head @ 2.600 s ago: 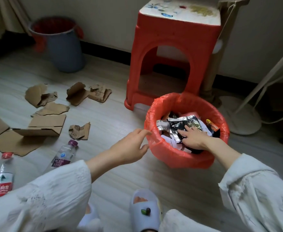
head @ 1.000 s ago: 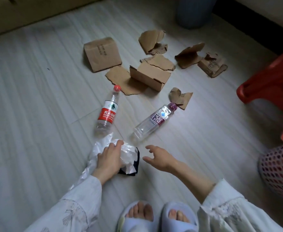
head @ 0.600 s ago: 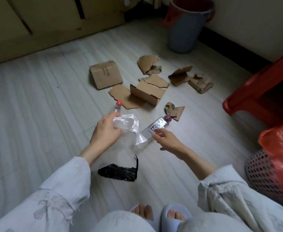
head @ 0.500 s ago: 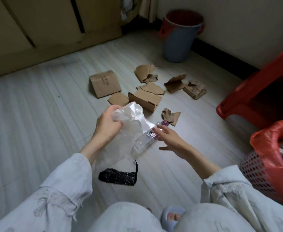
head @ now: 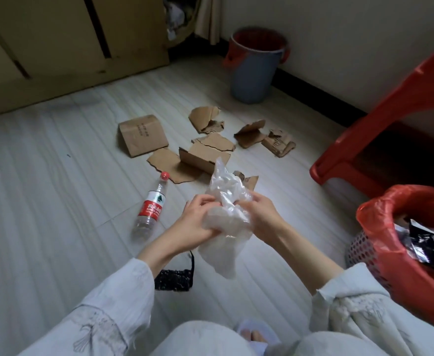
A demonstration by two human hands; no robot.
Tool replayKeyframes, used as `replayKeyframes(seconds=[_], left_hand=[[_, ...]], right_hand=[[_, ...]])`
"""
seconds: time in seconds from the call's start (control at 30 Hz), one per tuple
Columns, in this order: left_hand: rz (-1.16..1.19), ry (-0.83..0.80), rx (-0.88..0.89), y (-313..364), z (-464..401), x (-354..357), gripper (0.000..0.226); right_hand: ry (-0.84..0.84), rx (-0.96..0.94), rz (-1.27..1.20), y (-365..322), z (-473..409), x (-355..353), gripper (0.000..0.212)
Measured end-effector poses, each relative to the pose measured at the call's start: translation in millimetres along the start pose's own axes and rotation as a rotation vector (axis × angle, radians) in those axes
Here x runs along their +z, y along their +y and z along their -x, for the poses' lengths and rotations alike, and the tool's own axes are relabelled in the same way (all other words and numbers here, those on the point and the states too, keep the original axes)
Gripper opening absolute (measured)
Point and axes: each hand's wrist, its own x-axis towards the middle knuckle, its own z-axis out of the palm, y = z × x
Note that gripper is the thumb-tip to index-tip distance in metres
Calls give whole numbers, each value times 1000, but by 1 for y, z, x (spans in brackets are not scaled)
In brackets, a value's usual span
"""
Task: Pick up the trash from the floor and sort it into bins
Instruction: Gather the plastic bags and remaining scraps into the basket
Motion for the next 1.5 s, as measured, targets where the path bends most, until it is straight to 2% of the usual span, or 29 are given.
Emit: replayKeyframes(seconds=[0.07,0.17,0.3,0.37,0.47,0.53,0.63,0.7,0.87,1.03,1.2,1.33,1.43,1.5], left_hand=[[-40,-24,-48,-30,-2,12,56],[-125,-47,-177,-89,-4,32,56],[-313,-163,-487,-165,9,71,55],[-440,-194,-557,-186,18,89,55],[-649,-142,-529,-198,18,106,51],[-676,-156,-518,-200,10,108,43],[-689,-267,-511,-201,4,109,28],[-612,-242,-516,-196,4,109,22],[-282,-15,-428,-136,-18,96,19],[-122,52,-84,-26,-55,70,18],[-34,94,157,91,-60,75,16],[90,100,230,168,-60,101,8],[339,54,195,211,-69,133,22],[535,29,125,237,-81,159,21]], right_hand=[[141,-48,198,13,-12,-9,22],[291,-64,531,35,-20,-24,32],[274,-156,896,73,-25,-44,42],[261,-163,975,92,-29,-56,45],[238,-144,1045,112,-32,-70,46],[215,-134,1087,118,-32,-77,46],[198,-122,1110,118,-29,-82,46],[214,-144,1078,111,-26,-80,47],[238,-215,918,74,-2,-81,46],[413,-349,809,10,43,-113,46],[592,-417,479,-48,112,-158,39],[779,-517,403,-69,163,-214,32],[923,-561,450,-70,194,-259,40],[993,-556,491,-62,210,-283,44]])
